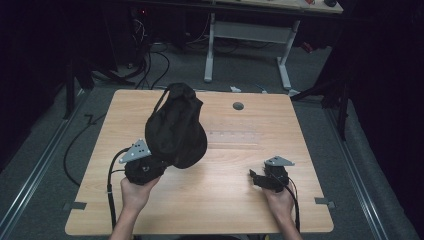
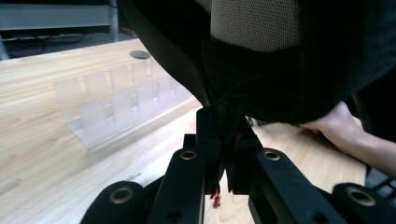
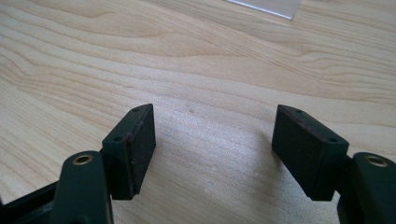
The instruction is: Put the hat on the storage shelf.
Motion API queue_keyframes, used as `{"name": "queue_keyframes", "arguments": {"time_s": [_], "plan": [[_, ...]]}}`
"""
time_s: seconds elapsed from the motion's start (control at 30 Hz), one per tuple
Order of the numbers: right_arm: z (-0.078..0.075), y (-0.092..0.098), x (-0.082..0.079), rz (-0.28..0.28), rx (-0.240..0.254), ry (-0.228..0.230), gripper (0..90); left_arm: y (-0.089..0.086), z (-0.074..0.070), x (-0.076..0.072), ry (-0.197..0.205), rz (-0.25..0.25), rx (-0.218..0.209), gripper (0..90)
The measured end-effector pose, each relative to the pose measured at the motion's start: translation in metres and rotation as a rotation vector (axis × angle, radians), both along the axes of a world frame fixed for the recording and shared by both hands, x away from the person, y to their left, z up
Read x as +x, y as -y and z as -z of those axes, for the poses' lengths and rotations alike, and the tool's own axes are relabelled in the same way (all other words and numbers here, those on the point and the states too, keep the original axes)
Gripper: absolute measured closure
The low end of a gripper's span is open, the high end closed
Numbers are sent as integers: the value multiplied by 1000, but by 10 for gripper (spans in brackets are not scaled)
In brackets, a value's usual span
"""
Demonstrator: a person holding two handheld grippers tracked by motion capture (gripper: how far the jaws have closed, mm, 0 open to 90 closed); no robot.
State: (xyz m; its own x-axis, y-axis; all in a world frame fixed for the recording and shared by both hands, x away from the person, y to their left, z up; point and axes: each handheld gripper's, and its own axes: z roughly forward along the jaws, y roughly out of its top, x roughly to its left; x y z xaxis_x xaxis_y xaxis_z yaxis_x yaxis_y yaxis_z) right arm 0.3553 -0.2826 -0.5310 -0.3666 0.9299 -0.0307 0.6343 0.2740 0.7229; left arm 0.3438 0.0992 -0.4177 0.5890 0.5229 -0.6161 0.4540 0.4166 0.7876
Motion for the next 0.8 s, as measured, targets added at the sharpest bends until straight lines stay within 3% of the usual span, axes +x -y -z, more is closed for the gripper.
{"name": "queue_keyframes", "arguments": {"time_s": [0.33,0.47,0.8], "plan": [[0,-2,-1,1,-23,16,293,-3,-12,24,1,-89,18,858],[0,-2,-1,3,-19,14,291,0,-13,33,14,-130,56,858],[0,-2,-1,1,-18,13,294,6,-12,54,5,-175,88,858]]}}
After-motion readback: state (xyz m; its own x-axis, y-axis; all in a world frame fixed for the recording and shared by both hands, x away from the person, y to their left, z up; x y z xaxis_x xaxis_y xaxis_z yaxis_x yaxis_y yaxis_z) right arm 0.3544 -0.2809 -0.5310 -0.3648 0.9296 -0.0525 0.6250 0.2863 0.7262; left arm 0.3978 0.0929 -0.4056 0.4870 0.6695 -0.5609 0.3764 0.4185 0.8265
